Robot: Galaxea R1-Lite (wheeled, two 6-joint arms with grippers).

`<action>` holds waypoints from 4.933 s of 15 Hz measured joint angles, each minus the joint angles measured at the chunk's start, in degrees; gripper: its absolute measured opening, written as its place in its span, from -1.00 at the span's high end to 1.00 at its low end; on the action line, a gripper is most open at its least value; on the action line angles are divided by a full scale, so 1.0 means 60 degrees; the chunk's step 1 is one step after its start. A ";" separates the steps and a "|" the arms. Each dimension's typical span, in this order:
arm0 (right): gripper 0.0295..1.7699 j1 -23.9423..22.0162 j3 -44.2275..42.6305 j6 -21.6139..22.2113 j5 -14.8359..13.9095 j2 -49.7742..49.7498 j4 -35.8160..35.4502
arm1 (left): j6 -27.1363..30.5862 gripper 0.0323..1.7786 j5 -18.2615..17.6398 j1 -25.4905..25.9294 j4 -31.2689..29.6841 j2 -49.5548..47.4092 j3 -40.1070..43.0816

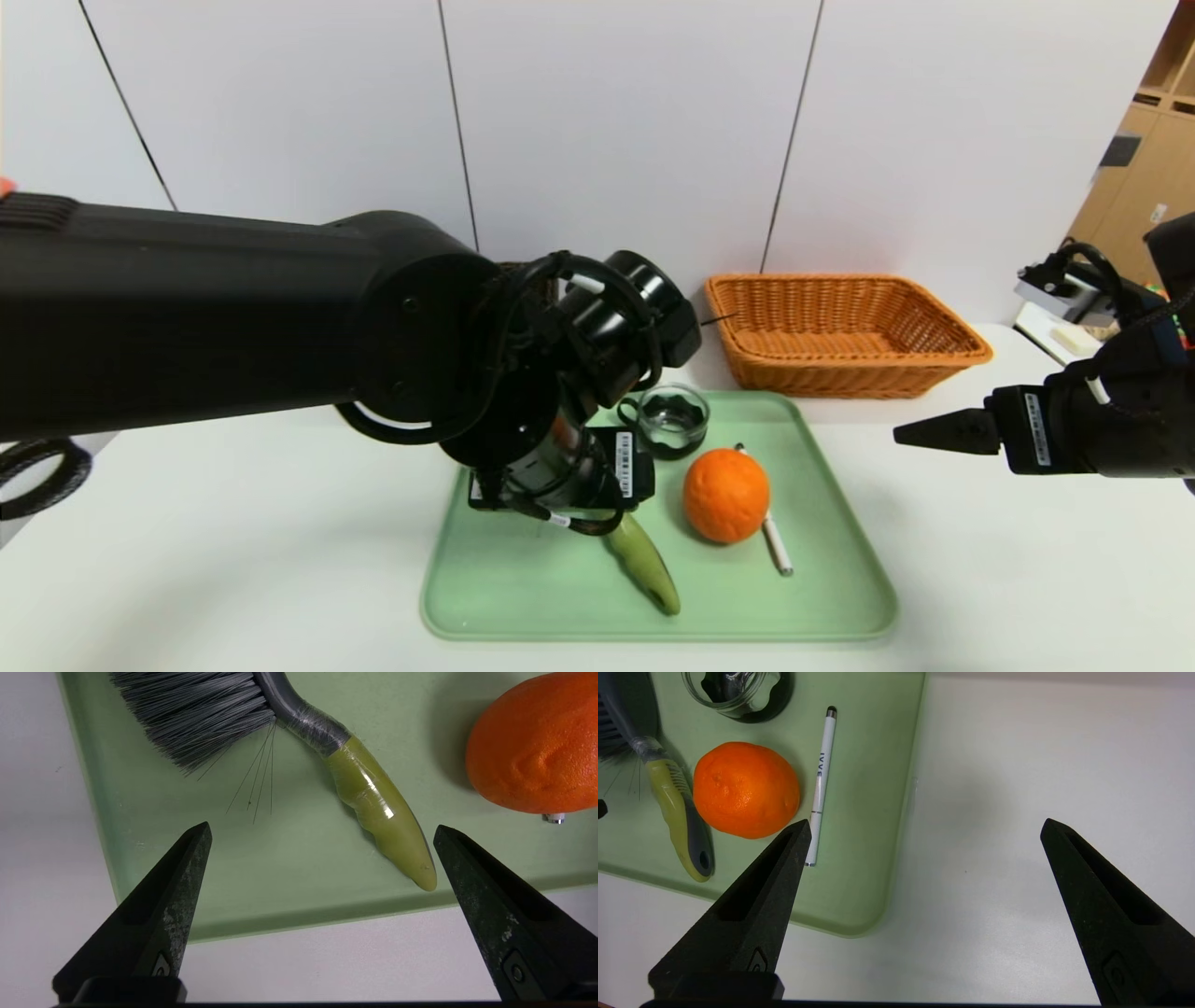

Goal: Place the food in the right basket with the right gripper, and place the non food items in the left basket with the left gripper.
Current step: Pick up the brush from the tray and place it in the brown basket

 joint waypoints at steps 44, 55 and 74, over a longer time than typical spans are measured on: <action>-0.92 0.0404 0.0020 0.0065 0.0012 0.0360 0.0000 | -0.4112 -0.90 0.0833 -0.0813 0.2997 0.2316 -0.3165; -0.92 0.0510 0.0083 0.0061 0.0030 0.0400 0.0010 | -0.4098 -0.90 0.1465 -0.0378 0.3013 0.2857 -0.3161; -0.92 0.0648 0.0152 0.0061 0.0030 0.0447 0.0018 | -0.3980 -0.90 0.0327 -0.0150 0.2983 0.3035 -0.3188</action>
